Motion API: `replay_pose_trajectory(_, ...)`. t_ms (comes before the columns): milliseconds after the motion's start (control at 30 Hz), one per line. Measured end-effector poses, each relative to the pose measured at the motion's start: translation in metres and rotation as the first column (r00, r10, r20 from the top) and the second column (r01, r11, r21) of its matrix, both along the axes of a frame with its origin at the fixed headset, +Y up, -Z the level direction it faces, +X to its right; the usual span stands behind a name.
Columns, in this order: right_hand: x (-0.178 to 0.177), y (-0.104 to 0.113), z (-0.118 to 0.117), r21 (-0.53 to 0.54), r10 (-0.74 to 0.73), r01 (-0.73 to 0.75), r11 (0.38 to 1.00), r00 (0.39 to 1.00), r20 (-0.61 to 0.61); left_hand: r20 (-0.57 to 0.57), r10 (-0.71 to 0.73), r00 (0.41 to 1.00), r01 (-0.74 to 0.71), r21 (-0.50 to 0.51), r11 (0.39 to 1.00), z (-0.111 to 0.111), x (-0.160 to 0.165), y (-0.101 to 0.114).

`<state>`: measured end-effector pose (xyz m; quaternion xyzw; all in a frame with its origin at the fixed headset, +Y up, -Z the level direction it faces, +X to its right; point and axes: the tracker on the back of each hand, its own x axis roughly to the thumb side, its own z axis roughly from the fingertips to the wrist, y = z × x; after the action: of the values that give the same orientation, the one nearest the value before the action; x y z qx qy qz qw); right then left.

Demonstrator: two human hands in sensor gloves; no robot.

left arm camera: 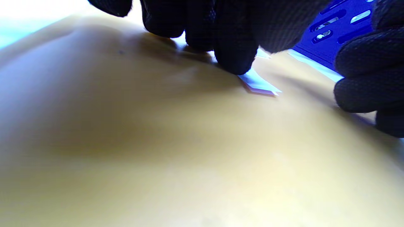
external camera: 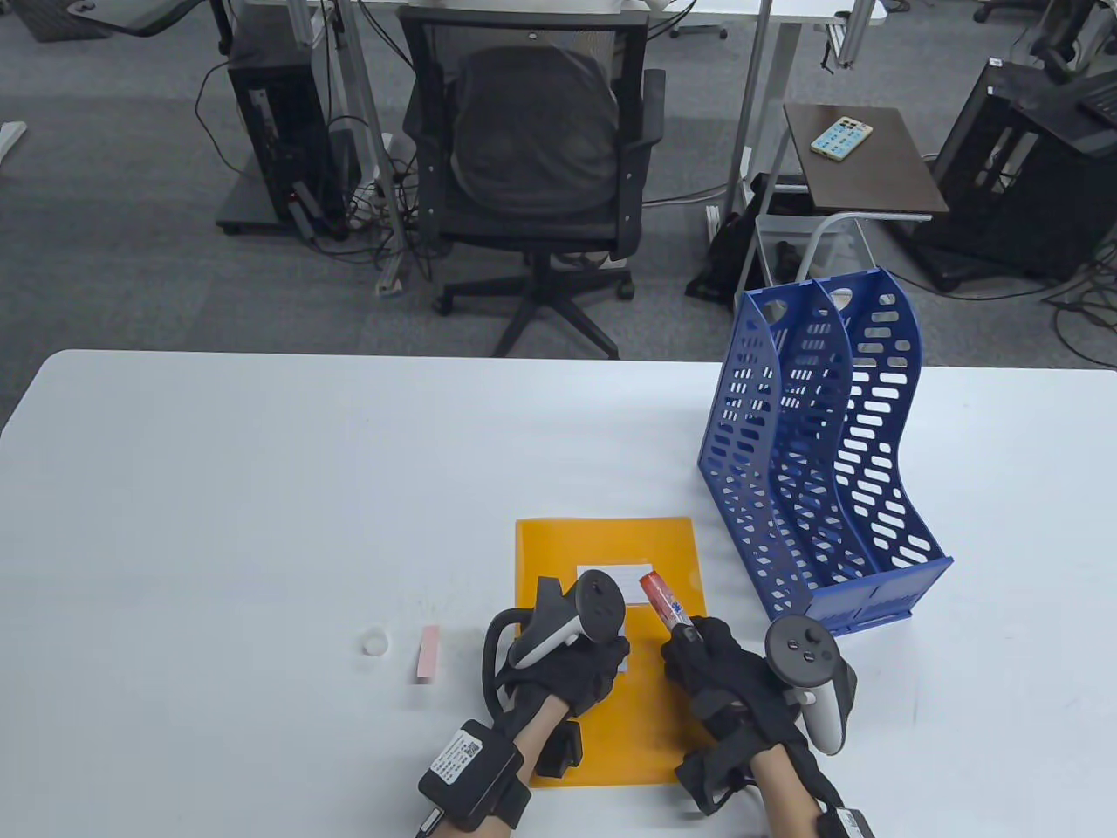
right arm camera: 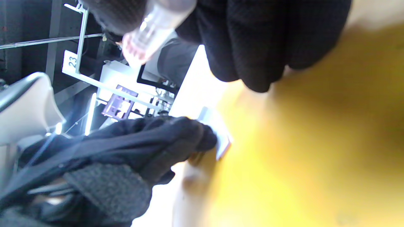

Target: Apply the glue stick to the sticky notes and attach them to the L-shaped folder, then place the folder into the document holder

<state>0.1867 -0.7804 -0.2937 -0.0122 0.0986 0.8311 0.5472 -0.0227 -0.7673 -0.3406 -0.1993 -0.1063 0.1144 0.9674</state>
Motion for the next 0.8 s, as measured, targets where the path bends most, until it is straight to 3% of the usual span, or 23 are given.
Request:
replay_pose_trajectory(200,-0.0001,-0.0001,0.0002,0.002,0.003,-0.003,1.000,1.000,-0.001,0.004,-0.085,0.996,0.084,0.084,0.993,0.0004,0.0078,0.0005)
replay_pose_trajectory(400,-0.0003,-0.0003,0.0002,0.002,0.004,-0.004,1.000,1.000,-0.001,0.008,-0.093,0.996,0.092,0.090,0.992,0.0014,0.0093,-0.0002)
replay_pose_trajectory(800,-0.0004,-0.0006,0.0002,0.004,0.006,-0.006,1.000,1.000,-0.001,0.022,-0.113,0.993,0.114,-0.015,0.993,-0.0034,0.0087,-0.0019)
